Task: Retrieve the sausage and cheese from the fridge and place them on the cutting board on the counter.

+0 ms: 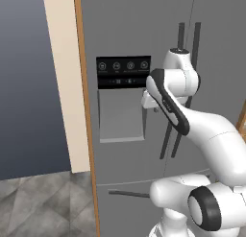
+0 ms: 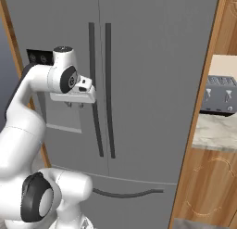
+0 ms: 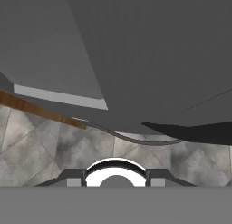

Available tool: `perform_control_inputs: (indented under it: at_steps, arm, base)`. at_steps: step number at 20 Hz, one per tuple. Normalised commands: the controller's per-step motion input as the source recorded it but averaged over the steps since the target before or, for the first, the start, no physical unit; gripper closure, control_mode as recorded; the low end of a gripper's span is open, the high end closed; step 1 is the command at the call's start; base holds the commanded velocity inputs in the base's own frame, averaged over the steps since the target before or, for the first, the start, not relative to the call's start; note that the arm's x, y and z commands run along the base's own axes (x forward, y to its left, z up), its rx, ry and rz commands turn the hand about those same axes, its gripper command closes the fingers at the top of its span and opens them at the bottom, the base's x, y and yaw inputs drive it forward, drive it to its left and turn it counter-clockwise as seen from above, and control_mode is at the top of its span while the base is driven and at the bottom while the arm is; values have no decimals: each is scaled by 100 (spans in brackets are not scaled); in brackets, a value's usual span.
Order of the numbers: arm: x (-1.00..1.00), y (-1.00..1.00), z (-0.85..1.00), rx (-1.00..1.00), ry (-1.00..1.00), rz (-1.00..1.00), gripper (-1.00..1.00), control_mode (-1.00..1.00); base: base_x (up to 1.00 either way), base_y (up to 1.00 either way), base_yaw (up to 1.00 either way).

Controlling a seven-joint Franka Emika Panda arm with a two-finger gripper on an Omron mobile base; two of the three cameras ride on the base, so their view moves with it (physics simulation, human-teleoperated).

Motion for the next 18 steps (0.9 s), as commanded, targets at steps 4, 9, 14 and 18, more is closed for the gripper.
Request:
perform_control_inputs:
  at_steps: [4,9,14,18]
  arm:
    - [0,0,0,0,0,0,-100,100]
    - [0,0,0,0,0,0,-100,100]
    - [0,0,0,0,0,0,-100,100]
    - [0,0,0,0,0,0,-100,100]
  base:
    - [-6,0,0]
    - [-36,-43,-6]
    - [-33,-33,-8]
    - [-97,-30,-10]
